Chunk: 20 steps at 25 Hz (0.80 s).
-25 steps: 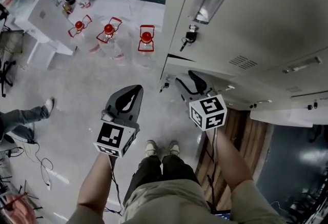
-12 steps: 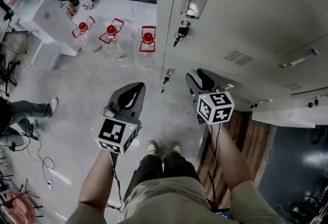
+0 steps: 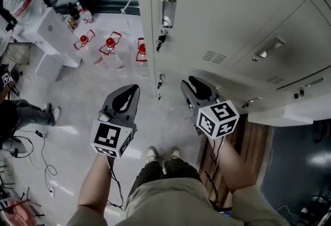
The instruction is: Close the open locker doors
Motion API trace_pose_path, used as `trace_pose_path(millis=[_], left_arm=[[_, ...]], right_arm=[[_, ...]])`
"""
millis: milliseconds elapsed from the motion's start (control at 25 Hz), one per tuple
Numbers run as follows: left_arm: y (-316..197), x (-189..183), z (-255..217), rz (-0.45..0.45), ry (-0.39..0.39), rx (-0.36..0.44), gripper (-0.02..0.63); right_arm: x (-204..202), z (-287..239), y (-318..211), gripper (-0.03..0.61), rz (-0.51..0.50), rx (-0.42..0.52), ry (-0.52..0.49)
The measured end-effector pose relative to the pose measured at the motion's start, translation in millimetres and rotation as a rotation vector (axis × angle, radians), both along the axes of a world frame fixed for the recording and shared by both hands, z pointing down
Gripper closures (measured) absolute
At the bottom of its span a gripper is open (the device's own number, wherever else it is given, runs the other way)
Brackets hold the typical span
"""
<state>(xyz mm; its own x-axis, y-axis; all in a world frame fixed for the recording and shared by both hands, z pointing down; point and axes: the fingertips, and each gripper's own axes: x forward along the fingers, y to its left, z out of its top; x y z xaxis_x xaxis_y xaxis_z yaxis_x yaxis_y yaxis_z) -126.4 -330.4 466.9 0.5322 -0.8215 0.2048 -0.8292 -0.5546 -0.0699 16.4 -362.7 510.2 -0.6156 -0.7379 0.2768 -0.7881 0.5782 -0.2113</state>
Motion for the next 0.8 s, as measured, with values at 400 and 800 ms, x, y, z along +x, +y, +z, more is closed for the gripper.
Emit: trace_pose_path(millis=[400, 800], left_arm=[[49, 22, -87, 0.018, 0.038, 0.077, 0.607], [97, 36, -154, 0.036, 0.08, 0.148, 0.607]], right_arm=[[18, -92, 67, 0.503, -0.028, 0.084, -0.027], [37, -180, 133, 0.532, -0.033, 0.231, -0.073]])
